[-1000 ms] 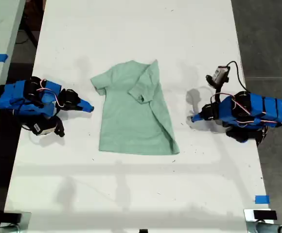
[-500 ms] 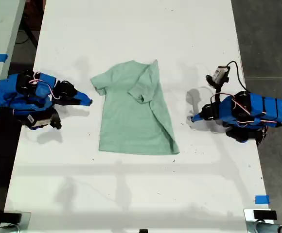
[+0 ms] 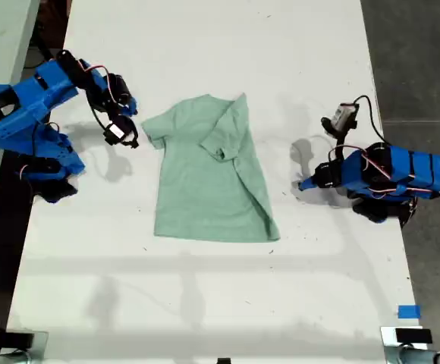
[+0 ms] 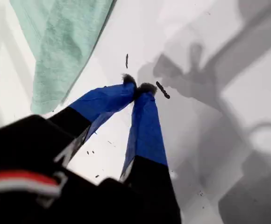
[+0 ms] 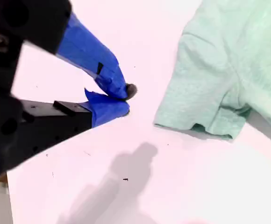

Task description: Fold t shirt

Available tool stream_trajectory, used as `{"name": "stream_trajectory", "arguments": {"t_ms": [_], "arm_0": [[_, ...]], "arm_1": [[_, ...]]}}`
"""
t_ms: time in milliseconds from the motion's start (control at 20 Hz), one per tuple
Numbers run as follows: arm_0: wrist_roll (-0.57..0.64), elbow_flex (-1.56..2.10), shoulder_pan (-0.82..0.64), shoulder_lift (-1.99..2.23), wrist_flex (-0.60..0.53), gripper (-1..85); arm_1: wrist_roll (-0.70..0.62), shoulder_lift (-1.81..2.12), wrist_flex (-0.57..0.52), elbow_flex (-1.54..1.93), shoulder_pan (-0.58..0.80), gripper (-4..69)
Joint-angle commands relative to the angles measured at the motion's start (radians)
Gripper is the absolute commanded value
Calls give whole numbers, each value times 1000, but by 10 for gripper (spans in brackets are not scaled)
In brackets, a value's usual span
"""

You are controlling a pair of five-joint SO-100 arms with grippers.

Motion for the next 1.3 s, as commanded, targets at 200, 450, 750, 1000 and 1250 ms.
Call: {"name": "stream_trajectory", "arguments": {"t_ms": [200, 450, 750, 1000, 1250], "arm_0": [[55, -115, -3, -281, -14, 178], [170, -132, -92, -430, -84, 198], [187, -236, -89, -658, -141, 209], [173, -308, -55, -710, -143, 195], [129, -334, -23, -615, -57, 42]], "arm_1": [[8, 11, -15, 46, -11, 25], [5, 9, -15, 46, -2, 19], [3, 9, -15, 46, -6, 19], [0, 9, -15, 46, -8, 20], [0, 9, -15, 46, -9, 20]]}}
